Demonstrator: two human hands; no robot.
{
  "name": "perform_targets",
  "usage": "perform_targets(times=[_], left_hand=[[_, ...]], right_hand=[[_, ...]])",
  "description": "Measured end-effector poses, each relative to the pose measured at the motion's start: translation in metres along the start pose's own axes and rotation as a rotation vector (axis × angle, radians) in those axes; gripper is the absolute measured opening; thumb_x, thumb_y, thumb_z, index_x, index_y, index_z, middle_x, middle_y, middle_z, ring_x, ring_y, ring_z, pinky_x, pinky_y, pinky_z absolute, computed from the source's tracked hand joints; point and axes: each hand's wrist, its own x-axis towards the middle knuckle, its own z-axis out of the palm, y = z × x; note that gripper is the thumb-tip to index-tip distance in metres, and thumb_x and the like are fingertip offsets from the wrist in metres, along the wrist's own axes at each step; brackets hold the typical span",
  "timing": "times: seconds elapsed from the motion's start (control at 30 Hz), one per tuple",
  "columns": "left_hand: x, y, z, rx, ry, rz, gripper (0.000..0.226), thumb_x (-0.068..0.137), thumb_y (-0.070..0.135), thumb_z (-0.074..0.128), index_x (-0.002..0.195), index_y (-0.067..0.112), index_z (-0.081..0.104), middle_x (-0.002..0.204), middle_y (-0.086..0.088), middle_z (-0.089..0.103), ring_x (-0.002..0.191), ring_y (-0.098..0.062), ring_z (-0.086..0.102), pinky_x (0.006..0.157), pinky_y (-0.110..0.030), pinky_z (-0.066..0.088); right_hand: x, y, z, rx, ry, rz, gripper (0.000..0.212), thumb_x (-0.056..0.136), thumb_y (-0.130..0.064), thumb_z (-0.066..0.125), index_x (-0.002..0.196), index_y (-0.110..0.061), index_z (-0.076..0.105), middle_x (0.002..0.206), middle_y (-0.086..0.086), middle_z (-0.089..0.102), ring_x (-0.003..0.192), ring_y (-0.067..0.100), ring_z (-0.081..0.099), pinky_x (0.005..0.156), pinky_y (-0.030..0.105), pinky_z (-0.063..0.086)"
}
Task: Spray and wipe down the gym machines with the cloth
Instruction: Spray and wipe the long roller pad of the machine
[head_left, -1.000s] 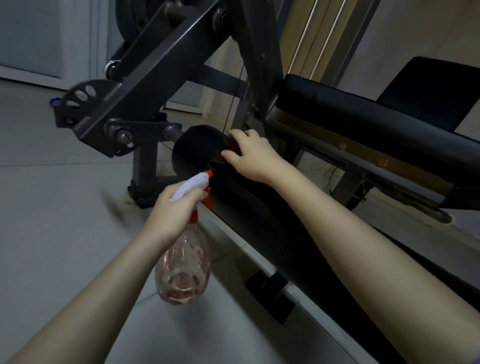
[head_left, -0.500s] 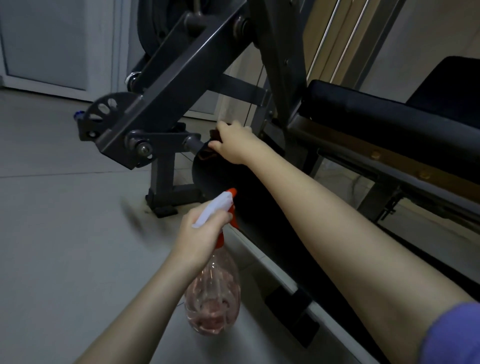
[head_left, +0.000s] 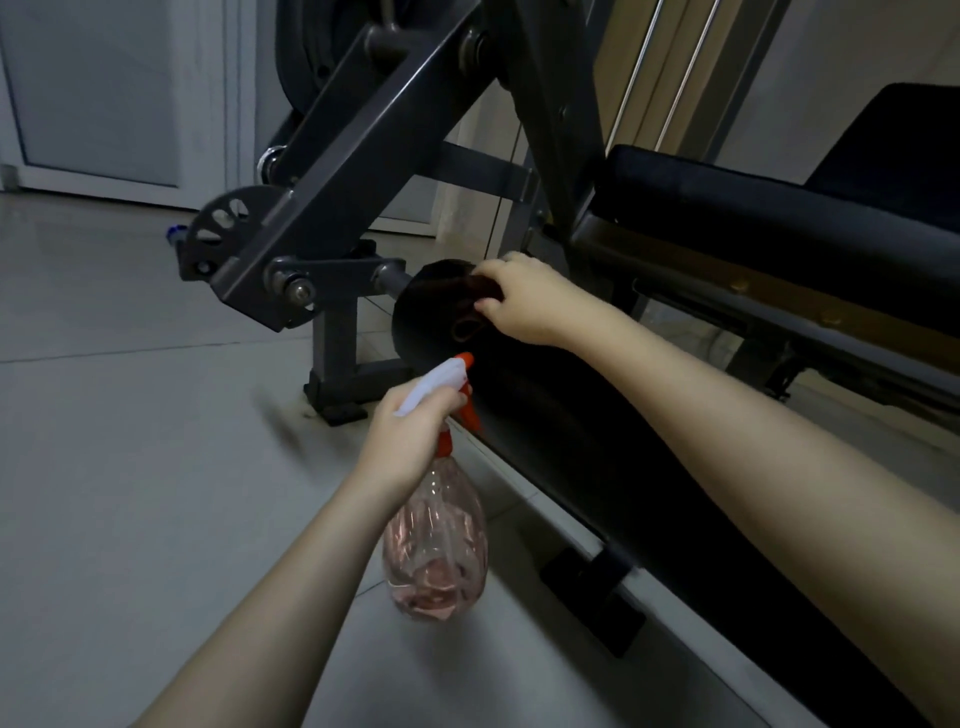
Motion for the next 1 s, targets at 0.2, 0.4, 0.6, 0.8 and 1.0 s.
perform_targets(times=[0.2, 0.4, 0.6, 0.8, 1.0], left_hand=[[-0.006, 0.006, -0.001, 0.027, -0.014, -0.014, 0.041, 0.095, 0.018, 0.051, 0.135, 0.024, 0.053, 0.13, -0.002, 0.06, 0.119, -0.015, 0.055, 0.095, -0.028, 0.043], [-0.014, 0.014, 0.001, 0.04, -0.055, 0.004, 0.035, 0.094, 0.018, 0.051, 0.127, 0.028, 0.058, 0.121, 0.008, 0.062, 0.111, -0.006, 0.056, 0.081, -0.017, 0.043], [-0.014, 0.018, 0.008, 0.039, -0.07, 0.042, 0.03, 0.094, 0.018, 0.051, 0.109, 0.042, 0.059, 0.1, 0.022, 0.061, 0.098, 0.004, 0.056, 0.073, -0.013, 0.041], [-0.015, 0.003, 0.01, 0.062, -0.041, 0.018, 0.039, 0.093, 0.014, 0.053, 0.127, 0.031, 0.057, 0.123, 0.015, 0.06, 0.1, 0.01, 0.055, 0.08, -0.008, 0.047], [-0.013, 0.001, 0.011, 0.044, -0.015, 0.037, 0.037, 0.091, 0.01, 0.055, 0.105, 0.044, 0.059, 0.107, 0.015, 0.065, 0.085, 0.009, 0.06, 0.062, 0.001, 0.042]], right_hand=[[-0.071, 0.018, 0.0, -0.033, 0.129, 0.059, 0.044, 0.095, -0.037, 0.047, 0.137, -0.029, 0.037, 0.139, 0.008, 0.036, 0.123, 0.032, 0.041, 0.093, 0.037, 0.045], [-0.046, 0.047, -0.013, 0.232, 0.031, 0.219, 0.042, 0.098, -0.035, 0.043, 0.138, -0.023, 0.039, 0.135, 0.011, 0.047, 0.119, 0.027, 0.048, 0.088, 0.029, 0.037], [-0.033, 0.076, -0.013, 0.337, -0.099, 0.35, 0.045, 0.099, -0.037, 0.04, 0.141, -0.019, 0.039, 0.142, 0.009, 0.044, 0.128, 0.027, 0.042, 0.106, 0.034, 0.032], [-0.013, 0.051, -0.012, 0.305, -0.044, 0.194, 0.046, 0.099, -0.034, 0.044, 0.142, -0.019, 0.037, 0.141, 0.009, 0.045, 0.126, 0.025, 0.045, 0.099, 0.029, 0.035], [0.049, 0.007, 0.002, 0.218, 0.022, 0.031, 0.042, 0.099, -0.031, 0.043, 0.137, -0.016, 0.042, 0.134, 0.012, 0.048, 0.118, 0.026, 0.049, 0.092, 0.032, 0.041]])
